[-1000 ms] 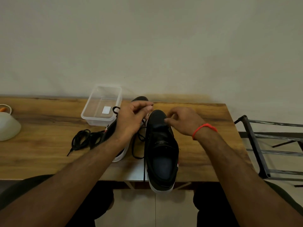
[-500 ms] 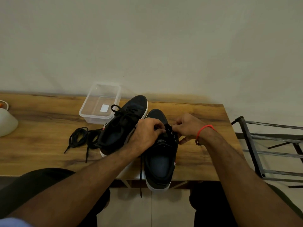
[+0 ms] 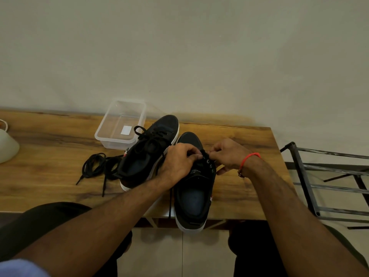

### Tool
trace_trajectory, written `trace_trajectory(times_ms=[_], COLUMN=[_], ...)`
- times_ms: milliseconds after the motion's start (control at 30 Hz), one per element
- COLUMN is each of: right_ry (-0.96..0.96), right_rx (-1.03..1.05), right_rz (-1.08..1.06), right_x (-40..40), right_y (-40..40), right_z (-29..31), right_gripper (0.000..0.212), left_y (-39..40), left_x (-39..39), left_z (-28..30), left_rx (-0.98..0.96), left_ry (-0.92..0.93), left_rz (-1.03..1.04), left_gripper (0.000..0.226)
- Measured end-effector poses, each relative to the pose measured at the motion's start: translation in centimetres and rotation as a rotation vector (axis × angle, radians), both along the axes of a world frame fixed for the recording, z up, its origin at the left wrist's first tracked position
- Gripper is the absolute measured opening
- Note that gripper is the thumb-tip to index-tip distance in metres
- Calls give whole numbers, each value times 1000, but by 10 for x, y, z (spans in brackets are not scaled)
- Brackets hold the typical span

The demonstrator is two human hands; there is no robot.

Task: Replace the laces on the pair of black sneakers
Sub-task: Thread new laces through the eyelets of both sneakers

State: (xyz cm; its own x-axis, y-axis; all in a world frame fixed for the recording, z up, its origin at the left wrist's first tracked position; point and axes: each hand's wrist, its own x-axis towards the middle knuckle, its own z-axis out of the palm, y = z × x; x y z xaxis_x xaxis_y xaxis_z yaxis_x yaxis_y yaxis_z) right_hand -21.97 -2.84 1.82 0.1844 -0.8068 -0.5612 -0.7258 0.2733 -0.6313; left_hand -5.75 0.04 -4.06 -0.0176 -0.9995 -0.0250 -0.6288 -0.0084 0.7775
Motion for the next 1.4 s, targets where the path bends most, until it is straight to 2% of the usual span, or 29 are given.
trace_trajectory(times_ms=[400,533,700,833,900,1033,1067,1100,1133,1200,1233,1300,1367,1400], right_ry=[-40,-6,-84,-191,-297,-806,-877,-816,-604,0,166,271,353,399], right_rx=[45,8,1,-24,-2,-44,-102,-213,-360,-608,-608,-346,-109,-86], right_rz=[-35,-43,-152,-289,-374,-730,-795,-787,-682,-264,-40,284,472,512], right_x=[-3,1,1,-3,-3,-9,-15,-23,-30,-38,-38,-30,-19,-15], right_y=[0,3,2,-2,-4,-10,-13,-15,-16,-16,-13,-7,-2,-2], right_z=[0,-6,-12,-5,-2,14,18,22,26,27,26,20,10,7], right_gripper=[18,10,8,15,12,11,14,16,14,9,10,18,24,20], left_y=[1,2,2,3,2,-7,-9,-11,-11,-11,-9,-5,-4,-3], left_x=[-3,-3,3,8,12,25,30,35,42,55,61,67,67,65], left_z=[-2,-4,-1,8,14,30,34,37,40,41,41,42,43,44], left_rx=[0,-20,-5,20,-2,-53,-58,-56,-49,-3,44,152,217,240], left_ry=[39,37,32,40,28,-11,-28,-53,-82,-118,-118,-136,-164,-167], left_rz=[4,4,-42,-93,-84,-17,-6,-7,-20,-50,-56,-79,-118,-134], left_gripper=[10,9,13,22,23,27,28,30,30,23,18,10,10,11])
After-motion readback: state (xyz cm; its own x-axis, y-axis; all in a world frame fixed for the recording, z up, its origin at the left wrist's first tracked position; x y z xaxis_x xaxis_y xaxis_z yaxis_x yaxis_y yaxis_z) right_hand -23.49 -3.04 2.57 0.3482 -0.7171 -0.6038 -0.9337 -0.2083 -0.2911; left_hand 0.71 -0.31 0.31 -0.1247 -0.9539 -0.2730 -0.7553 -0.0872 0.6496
